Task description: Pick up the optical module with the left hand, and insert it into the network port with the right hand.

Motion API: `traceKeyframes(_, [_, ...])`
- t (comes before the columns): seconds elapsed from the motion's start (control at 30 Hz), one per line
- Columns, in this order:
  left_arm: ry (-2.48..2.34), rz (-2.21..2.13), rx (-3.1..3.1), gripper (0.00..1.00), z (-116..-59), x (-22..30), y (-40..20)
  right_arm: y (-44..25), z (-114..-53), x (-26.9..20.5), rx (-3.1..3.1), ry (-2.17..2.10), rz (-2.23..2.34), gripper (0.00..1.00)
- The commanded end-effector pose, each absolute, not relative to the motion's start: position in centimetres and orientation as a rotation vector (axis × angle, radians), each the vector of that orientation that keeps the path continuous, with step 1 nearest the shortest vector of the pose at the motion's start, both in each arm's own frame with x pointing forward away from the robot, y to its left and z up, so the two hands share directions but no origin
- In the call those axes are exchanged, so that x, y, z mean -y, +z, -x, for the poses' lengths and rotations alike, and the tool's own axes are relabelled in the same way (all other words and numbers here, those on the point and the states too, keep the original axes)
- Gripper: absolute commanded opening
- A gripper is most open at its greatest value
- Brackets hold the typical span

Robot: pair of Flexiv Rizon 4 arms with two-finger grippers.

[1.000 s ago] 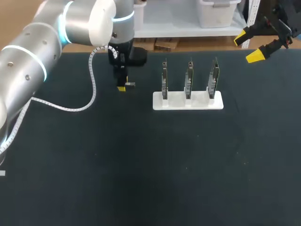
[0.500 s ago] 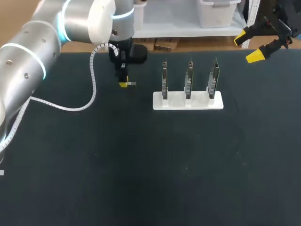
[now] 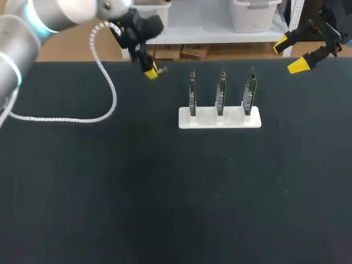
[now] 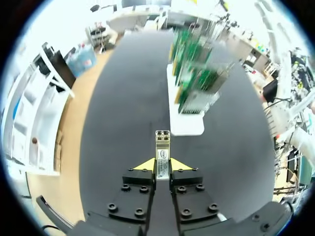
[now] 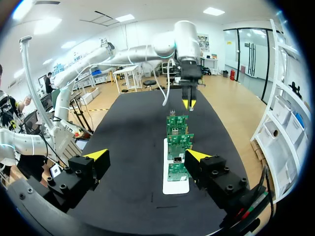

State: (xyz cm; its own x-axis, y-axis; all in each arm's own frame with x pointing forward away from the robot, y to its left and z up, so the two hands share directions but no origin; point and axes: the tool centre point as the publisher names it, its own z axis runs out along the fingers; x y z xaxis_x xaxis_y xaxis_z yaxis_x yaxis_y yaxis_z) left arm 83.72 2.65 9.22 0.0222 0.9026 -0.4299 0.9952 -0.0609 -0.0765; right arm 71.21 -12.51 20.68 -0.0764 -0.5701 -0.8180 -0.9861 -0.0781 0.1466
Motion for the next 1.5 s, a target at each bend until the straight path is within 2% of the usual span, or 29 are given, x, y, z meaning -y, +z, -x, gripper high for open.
traceKeyframes(0.03, [-0.497, -1.906, -1.813, 0.00, -80.0, -3.1, 11.6, 20.6, -71.0, 12.5, -1.681, 1.037, 1.681, 1.00])
traceKeyframes(0.7, [-0.546, -1.514, -1.762, 0.00, -74.3, -0.6, 19.4, 20.6, -71.0, 12.5, -1.681, 1.037, 1.681, 1.00])
traceKeyframes(1.17, [-0.639, -1.424, -1.634, 0.00, -72.9, 3.9, 18.5, 20.6, -71.0, 12.5, -1.681, 1.037, 1.681, 1.00])
traceKeyframes(1.5, [-0.634, -1.483, -1.592, 0.00, -72.9, 4.3, 18.8, 20.6, -71.0, 12.5, -1.681, 1.037, 1.681, 1.00])
